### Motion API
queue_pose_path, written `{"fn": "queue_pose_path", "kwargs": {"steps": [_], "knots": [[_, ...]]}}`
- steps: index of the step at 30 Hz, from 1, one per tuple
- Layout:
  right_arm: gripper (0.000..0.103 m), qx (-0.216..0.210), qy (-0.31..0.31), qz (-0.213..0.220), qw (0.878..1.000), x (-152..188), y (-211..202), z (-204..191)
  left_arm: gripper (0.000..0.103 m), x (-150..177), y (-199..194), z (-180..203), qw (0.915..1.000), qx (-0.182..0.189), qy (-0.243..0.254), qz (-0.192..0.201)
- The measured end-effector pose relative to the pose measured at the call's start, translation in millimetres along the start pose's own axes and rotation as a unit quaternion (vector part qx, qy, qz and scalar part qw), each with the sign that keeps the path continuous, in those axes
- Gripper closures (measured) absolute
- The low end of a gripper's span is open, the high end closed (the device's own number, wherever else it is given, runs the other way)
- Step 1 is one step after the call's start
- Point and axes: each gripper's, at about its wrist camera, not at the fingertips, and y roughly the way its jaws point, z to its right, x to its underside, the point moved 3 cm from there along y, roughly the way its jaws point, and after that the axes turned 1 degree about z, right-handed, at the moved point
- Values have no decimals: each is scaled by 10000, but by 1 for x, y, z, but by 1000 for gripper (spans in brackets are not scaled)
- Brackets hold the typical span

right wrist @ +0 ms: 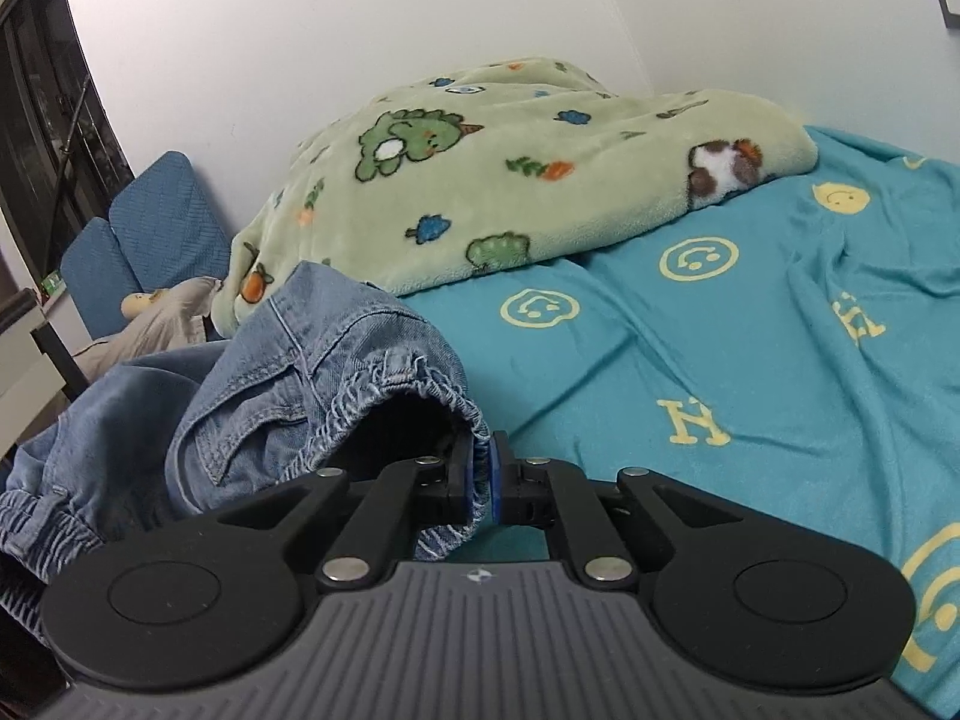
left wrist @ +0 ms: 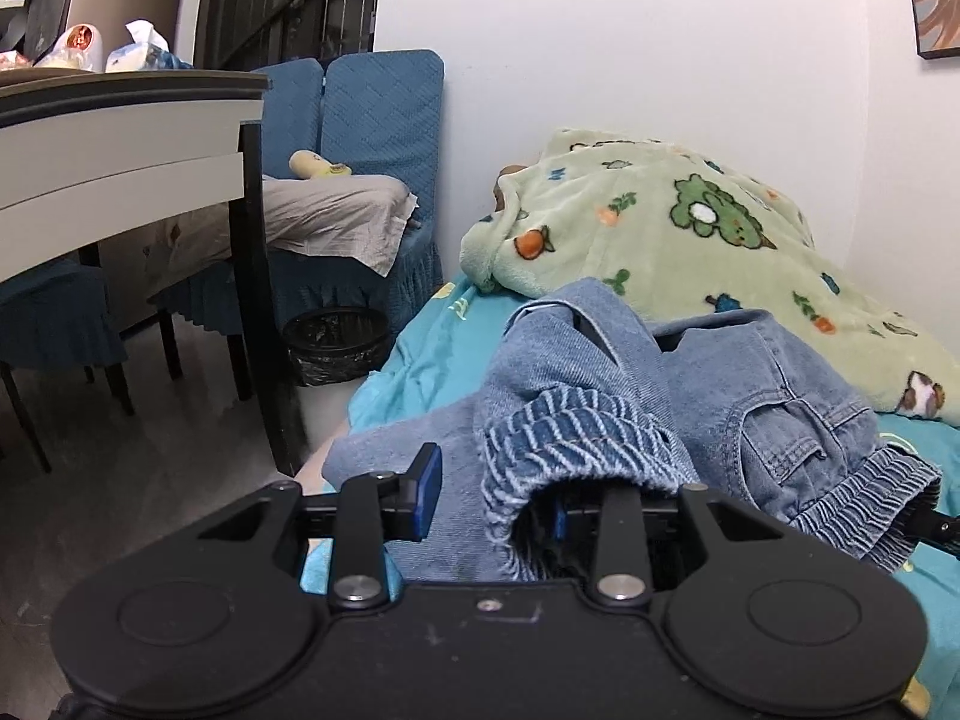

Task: Fold clothes

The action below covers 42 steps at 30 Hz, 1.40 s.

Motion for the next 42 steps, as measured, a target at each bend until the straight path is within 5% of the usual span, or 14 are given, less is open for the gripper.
{"fn": "queue_pose_path", "kwargs": {"steps": [7, 11, 16, 20, 24, 30, 36, 42], "knots": [[84, 90, -609, 119, 9980, 1, 1, -10, 71, 2, -3, 1, 10000, 19, -31, -34], [58, 145, -1189, 204, 9926, 3, 2, -21, 71, 3, -3, 3, 10000, 15, 41, -72], [63, 176, -1796, 317, 9831, 2, 10, -31, 71, 4, -7, 5, 9998, 6, 147, 99], [90, 222, -1862, 426, 9813, -2, 10, -30, 72, 3, -10, 5, 9995, 21, 114, 310], [97, 120, -1342, 431, 9899, -13, 7, -24, 78, 3, -13, 6, 9984, 118, 190, 515], [99, -62, -770, 552, 9955, -33, -9, -24, 93, 4, -19, 9, 9974, 205, 287, 627], [99, -157, -422, 623, 9970, -60, -22, -22, 95, 5, -38, 10, 9966, 449, 184, 672], [100, -272, -214, 763, 9965, -115, -25, -7, 95, 8, -74, 45, 9908, 918, 674, 734]]}}
